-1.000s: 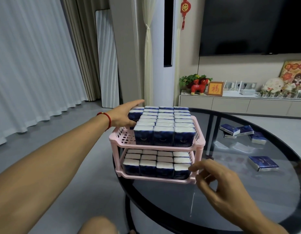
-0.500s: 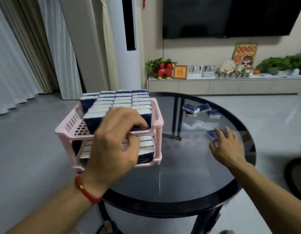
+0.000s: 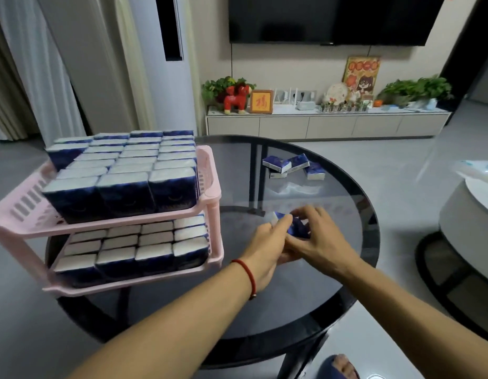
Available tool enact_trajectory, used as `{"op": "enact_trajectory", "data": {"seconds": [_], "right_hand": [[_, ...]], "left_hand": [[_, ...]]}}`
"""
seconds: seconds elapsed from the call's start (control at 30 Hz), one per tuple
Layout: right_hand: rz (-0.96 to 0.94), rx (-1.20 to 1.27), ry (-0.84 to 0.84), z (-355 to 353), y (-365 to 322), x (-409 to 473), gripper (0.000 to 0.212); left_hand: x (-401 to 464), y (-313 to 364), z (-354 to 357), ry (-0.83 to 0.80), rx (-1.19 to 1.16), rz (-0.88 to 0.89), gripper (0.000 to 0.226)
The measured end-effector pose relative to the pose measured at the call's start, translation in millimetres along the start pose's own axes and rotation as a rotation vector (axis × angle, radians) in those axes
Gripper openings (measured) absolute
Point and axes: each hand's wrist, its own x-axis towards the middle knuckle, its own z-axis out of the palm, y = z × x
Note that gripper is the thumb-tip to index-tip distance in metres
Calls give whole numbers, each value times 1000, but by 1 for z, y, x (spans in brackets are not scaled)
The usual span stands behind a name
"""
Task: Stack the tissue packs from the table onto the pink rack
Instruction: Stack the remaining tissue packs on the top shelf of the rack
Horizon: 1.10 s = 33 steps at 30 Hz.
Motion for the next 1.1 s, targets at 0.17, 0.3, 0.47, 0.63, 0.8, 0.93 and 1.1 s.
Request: {"op": "enact_trajectory", "data": {"seconds": [0.17,0.3,0.47,0.63,0.8,0.93,1.1], "right_hand": [[128,187,-19,-11,29,13,53],[305,40,234,-4,71,75,54],[483,-140,269,4,88,149,74],[507,-427,95,11,109,184,66],[481,-422,145,3,95,158,54],[375,-397,193,2,70,98,53],[288,-449,184,-15,44,19,33]], "left_hand": [[15,-8,10,125,-65,11,25],[15,-13,11,147,-52,59,19],[9,-14,5,119,-104,75,18],[5,-16,0,53,-105,91,19],[-2,-10,-3,11,-82,83,24],[-11,-8,-9,-43,-152,35,33],[-37,-8,-21,-116,-84,68,49]]}}
